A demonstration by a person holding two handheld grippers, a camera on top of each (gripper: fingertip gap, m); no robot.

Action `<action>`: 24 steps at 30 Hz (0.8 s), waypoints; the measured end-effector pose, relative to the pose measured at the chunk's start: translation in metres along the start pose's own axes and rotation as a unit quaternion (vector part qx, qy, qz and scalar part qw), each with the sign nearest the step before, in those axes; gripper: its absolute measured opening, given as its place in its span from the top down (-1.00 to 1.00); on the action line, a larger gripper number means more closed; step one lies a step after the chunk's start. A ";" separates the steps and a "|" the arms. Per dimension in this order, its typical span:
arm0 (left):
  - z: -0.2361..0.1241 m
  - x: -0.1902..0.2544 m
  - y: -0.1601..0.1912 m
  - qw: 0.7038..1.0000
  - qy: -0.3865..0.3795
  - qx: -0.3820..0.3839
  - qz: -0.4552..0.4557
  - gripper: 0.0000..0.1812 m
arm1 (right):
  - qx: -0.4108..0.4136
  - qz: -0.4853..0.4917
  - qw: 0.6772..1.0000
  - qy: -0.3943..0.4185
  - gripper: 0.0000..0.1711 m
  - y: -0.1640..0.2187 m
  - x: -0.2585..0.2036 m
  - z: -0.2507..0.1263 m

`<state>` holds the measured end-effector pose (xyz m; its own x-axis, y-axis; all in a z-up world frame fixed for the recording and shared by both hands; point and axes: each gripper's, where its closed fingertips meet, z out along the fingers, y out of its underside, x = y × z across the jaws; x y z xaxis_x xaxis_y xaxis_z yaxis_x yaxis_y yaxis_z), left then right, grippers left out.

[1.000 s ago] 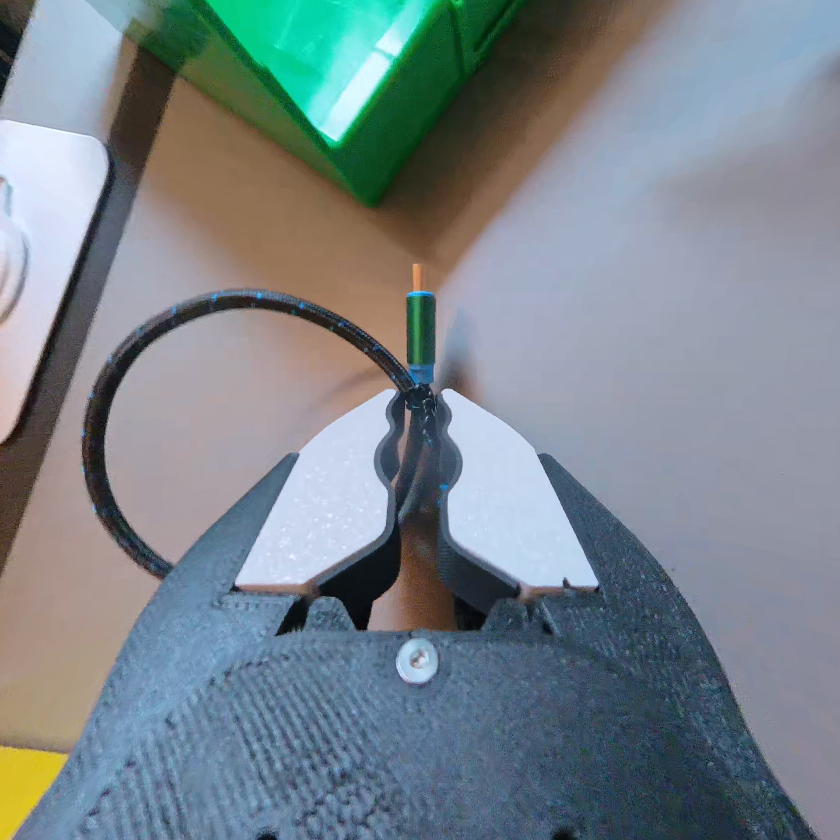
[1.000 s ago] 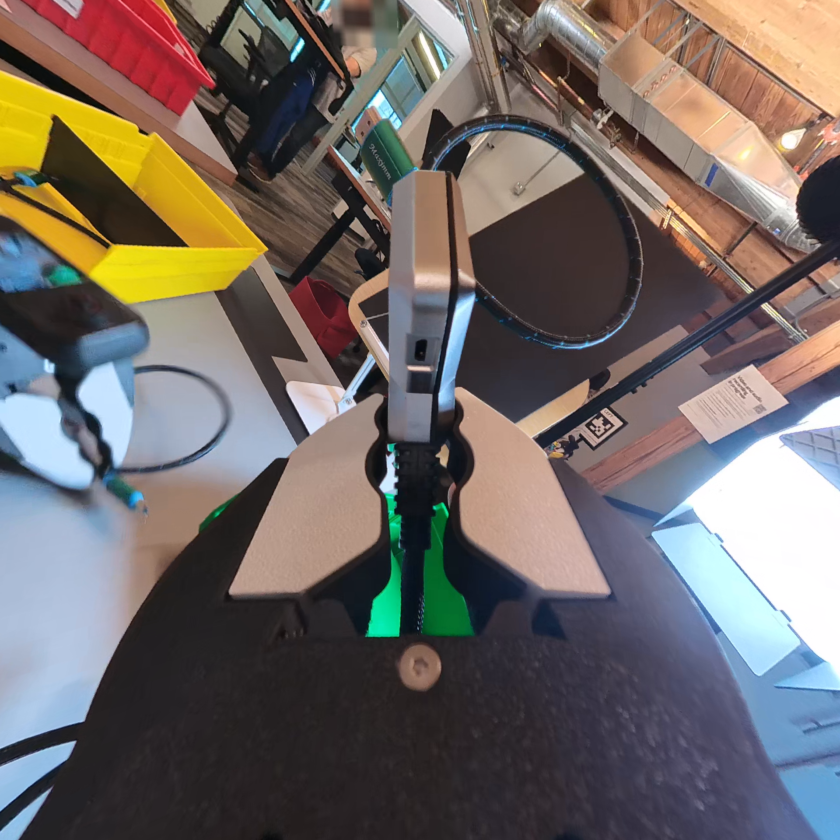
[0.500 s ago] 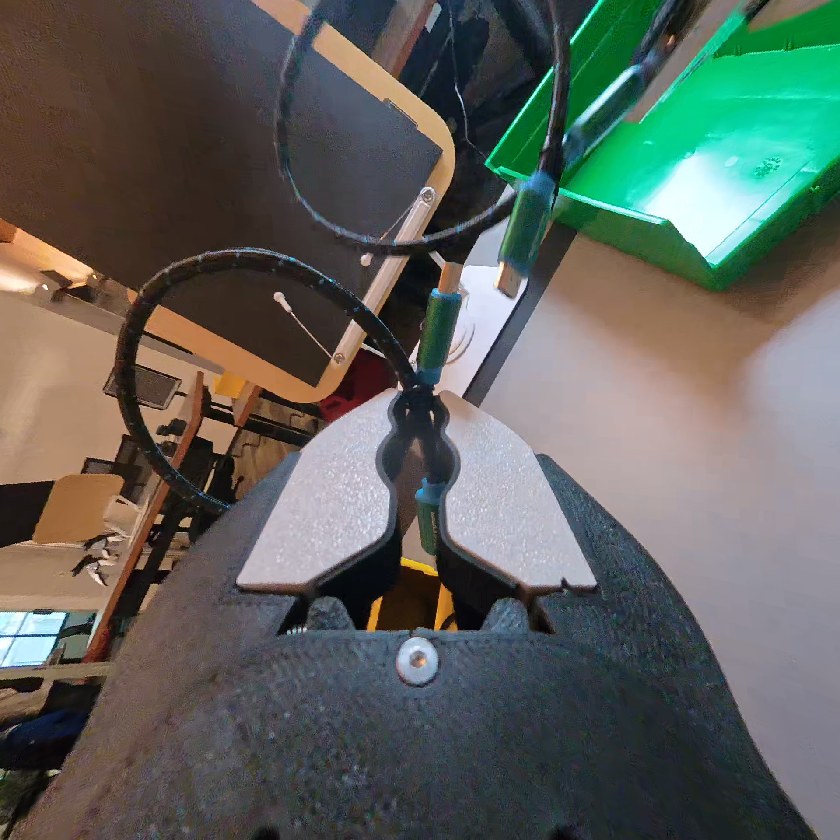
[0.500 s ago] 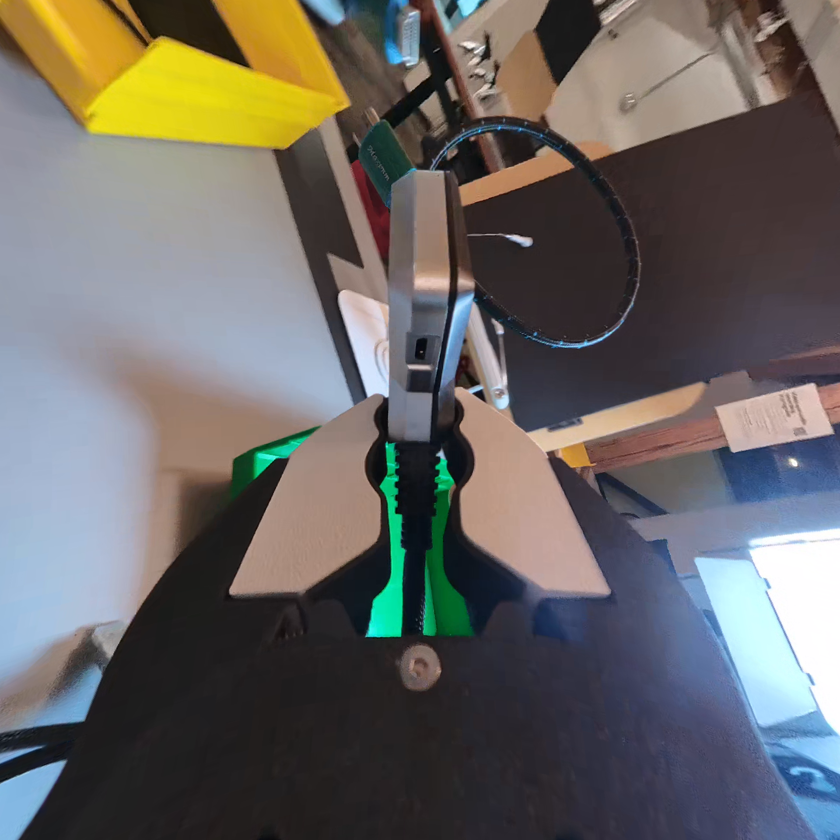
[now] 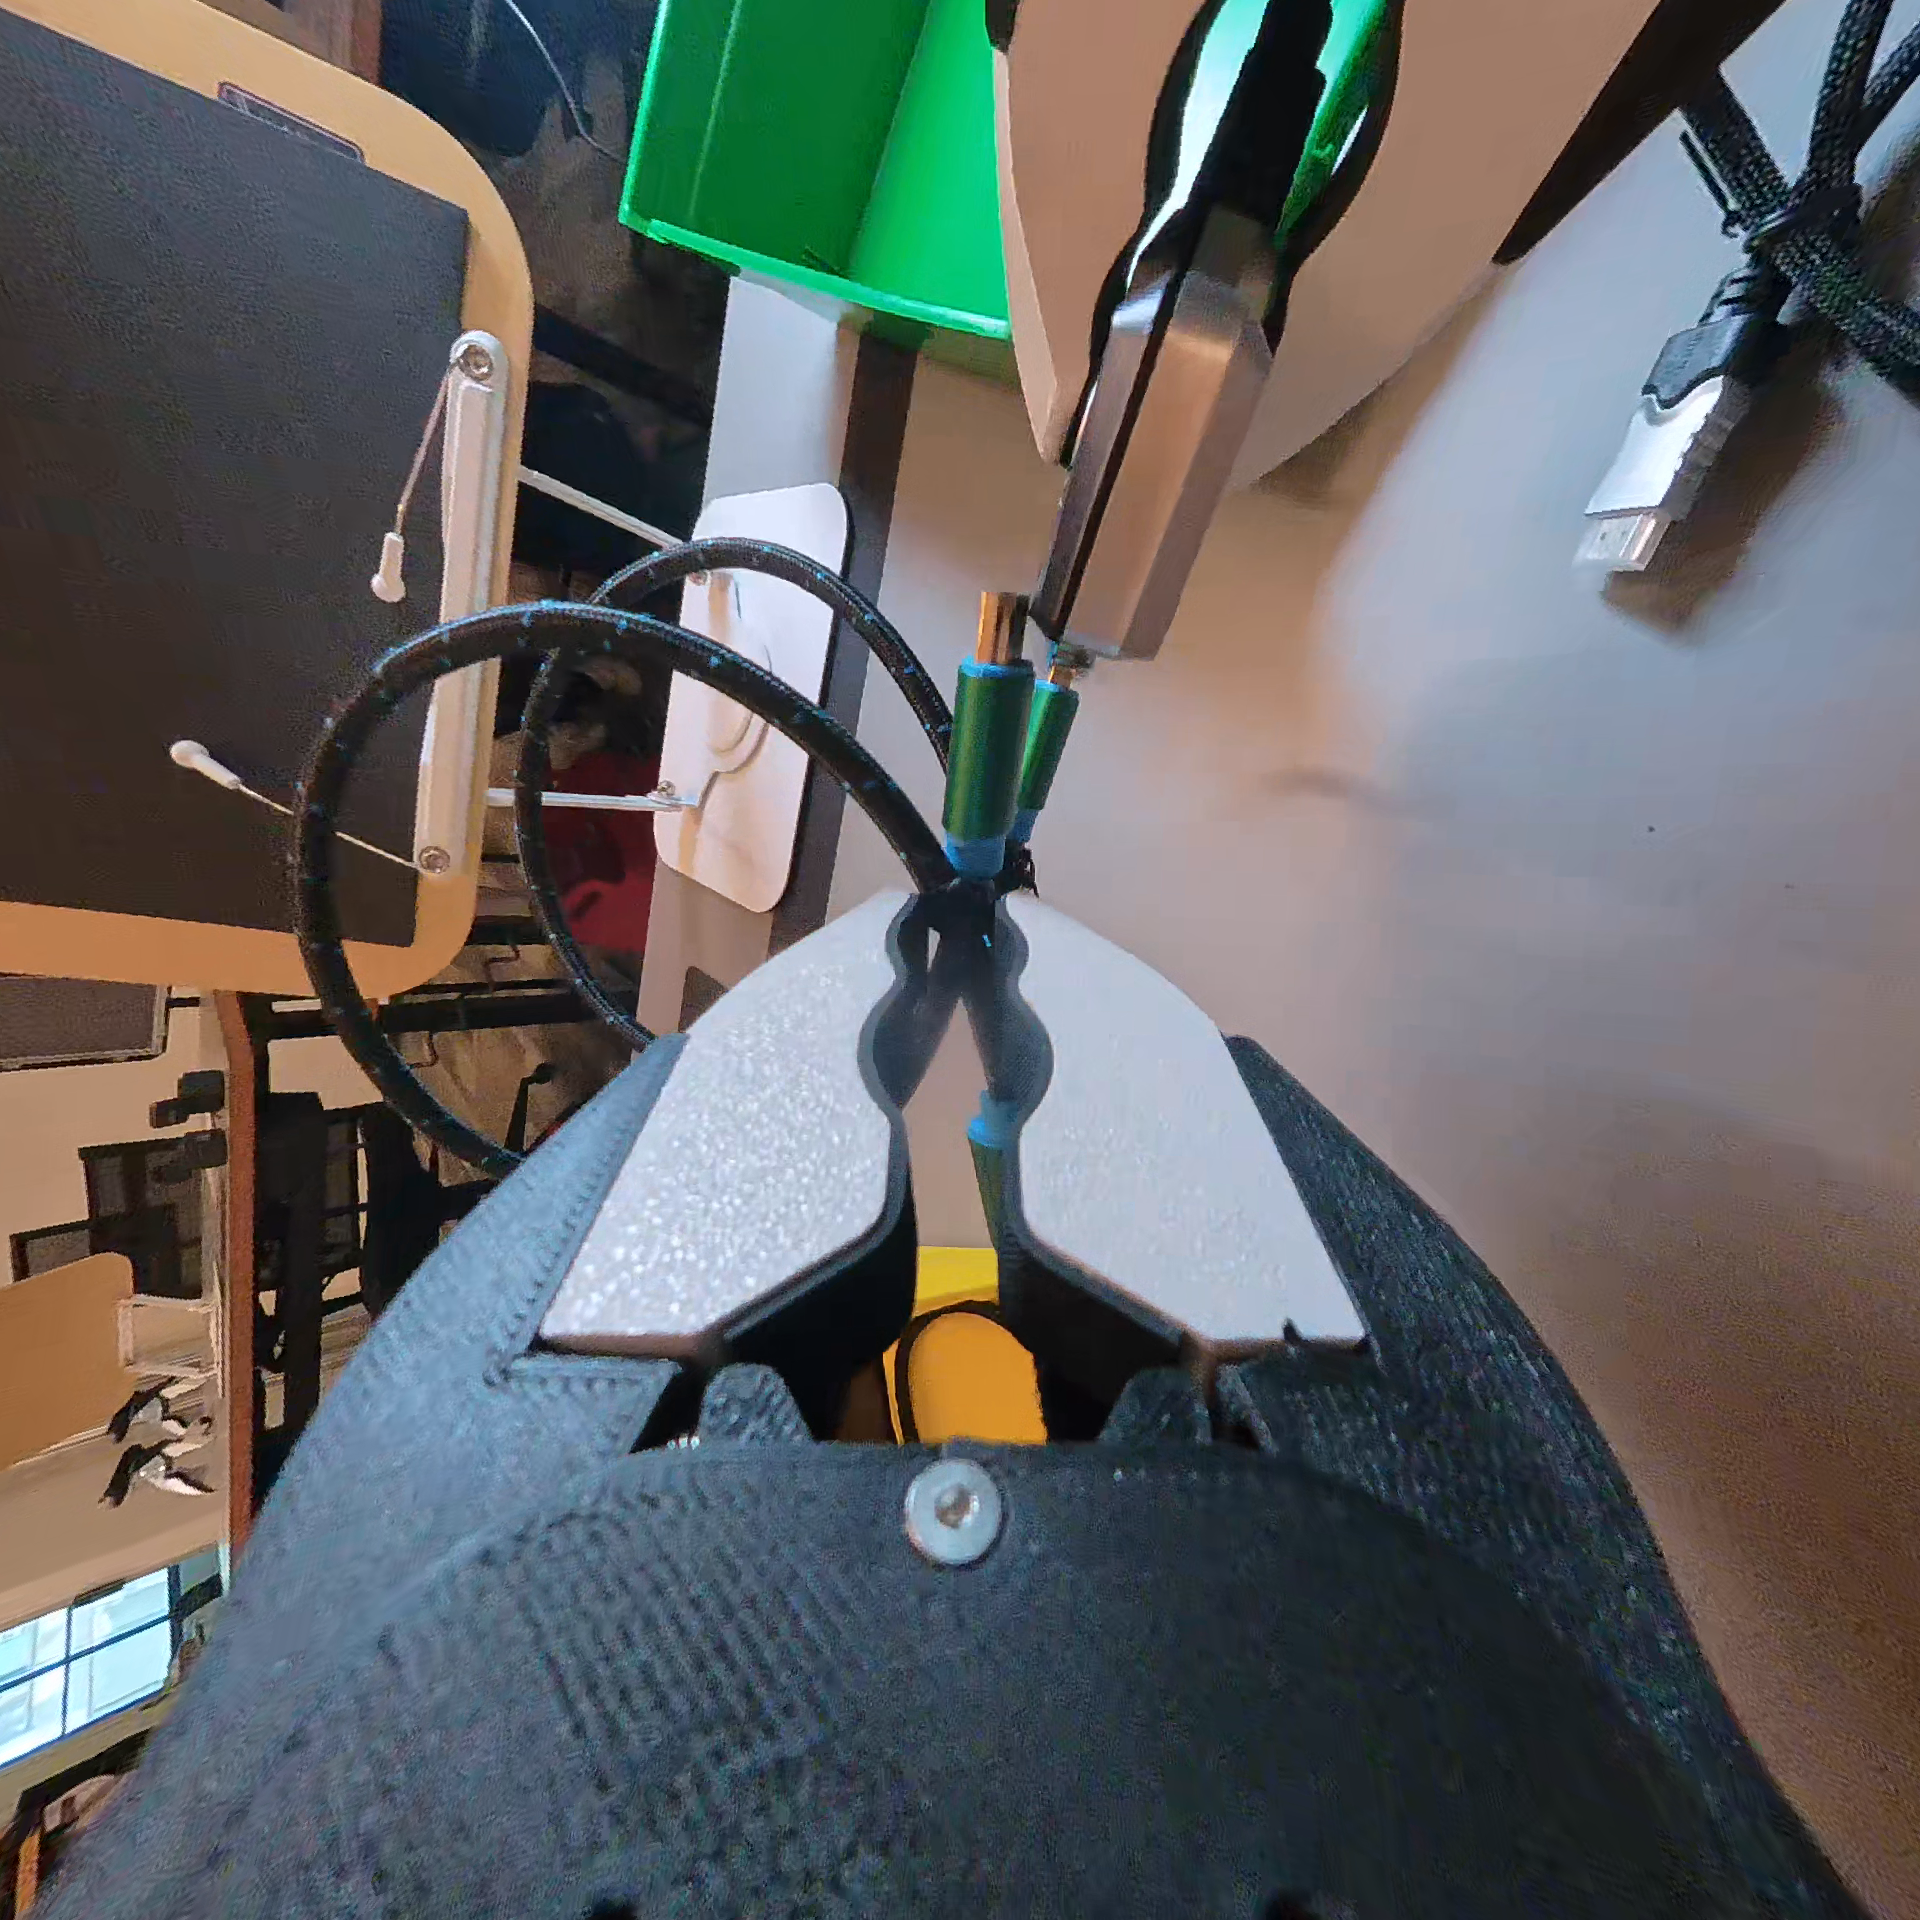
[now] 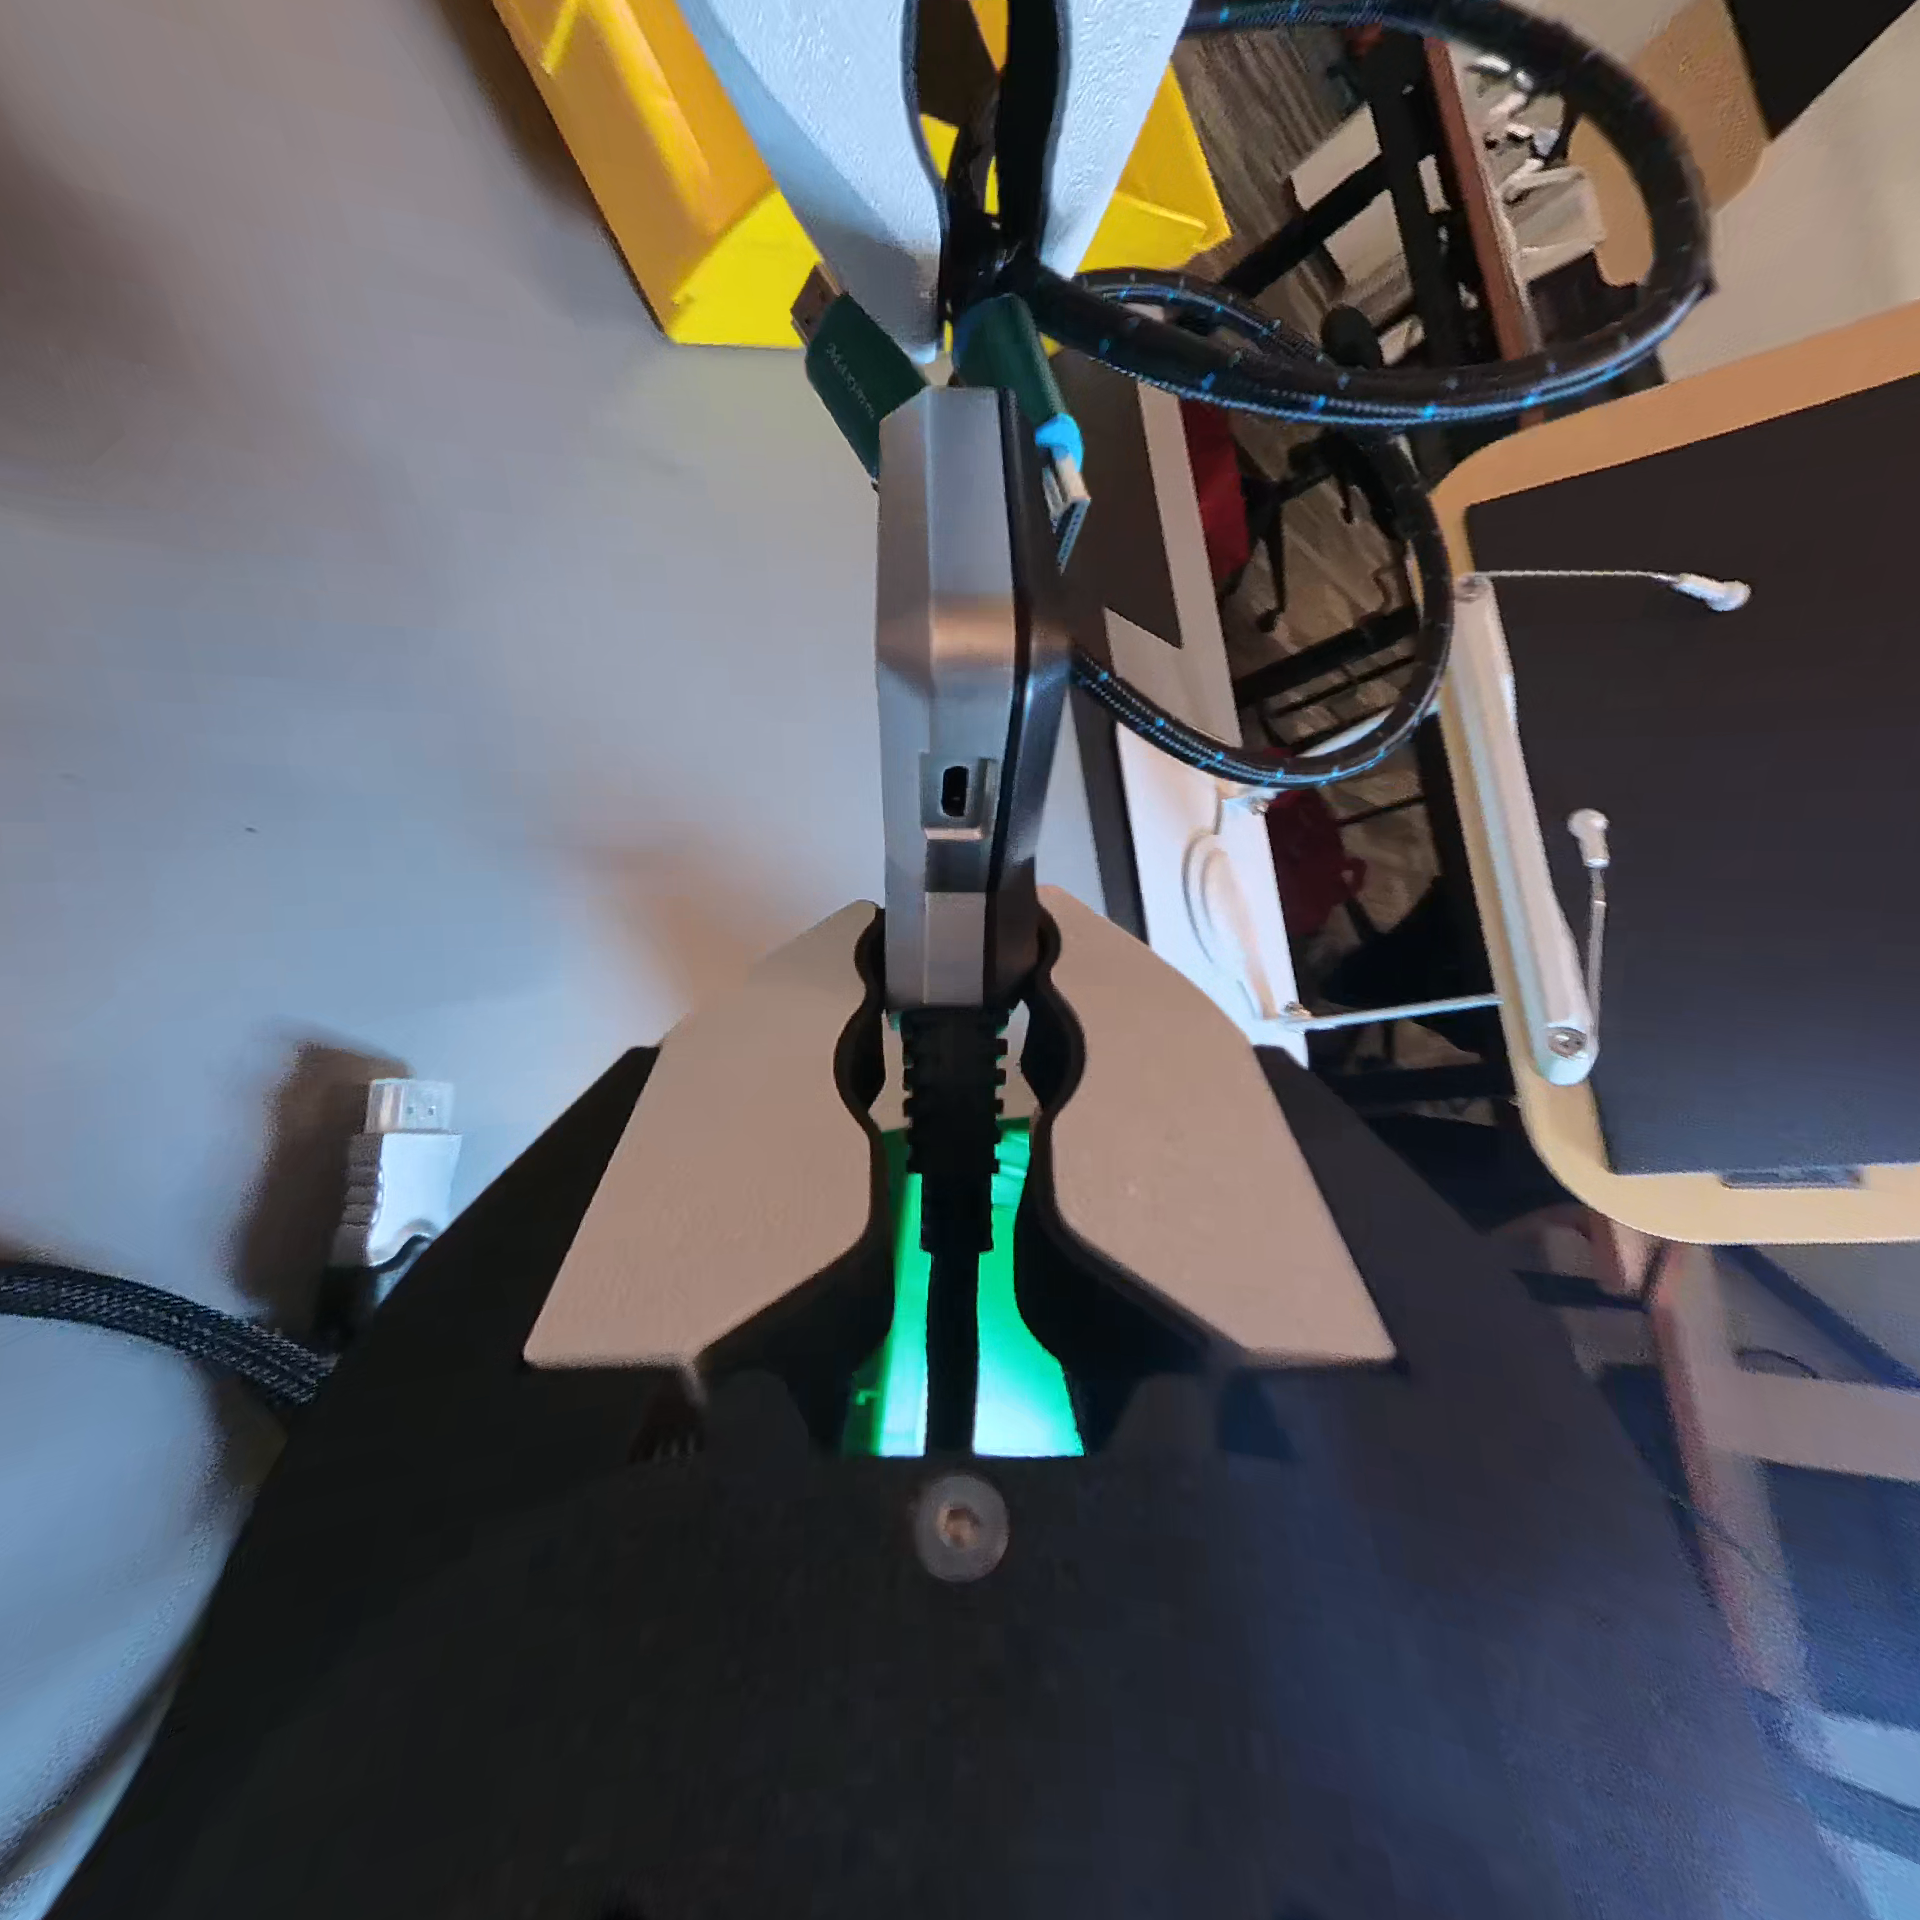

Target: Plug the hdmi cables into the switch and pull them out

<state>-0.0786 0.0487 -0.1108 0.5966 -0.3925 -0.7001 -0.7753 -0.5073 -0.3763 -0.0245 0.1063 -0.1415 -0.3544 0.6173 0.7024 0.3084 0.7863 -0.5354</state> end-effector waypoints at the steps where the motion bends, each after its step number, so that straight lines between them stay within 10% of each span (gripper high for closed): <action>1: 0.000 0.002 0.002 1.000 0.005 -0.008 0.003 0.87 | 0.009 0.010 1.000 -0.012 0.73 -0.001 -0.003 0.000; 24: -0.018 0.020 -0.018 0.992 0.091 0.078 -0.043 0.87 | 0.015 0.071 0.993 -0.094 0.74 0.009 -0.026 0.004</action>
<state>-0.0489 0.0362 -0.1072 0.6789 -0.4913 -0.5457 -0.7337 -0.4254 -0.5298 -0.0160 0.0973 -0.1667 -0.4682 0.7137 0.5209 0.3418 0.6899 -0.6381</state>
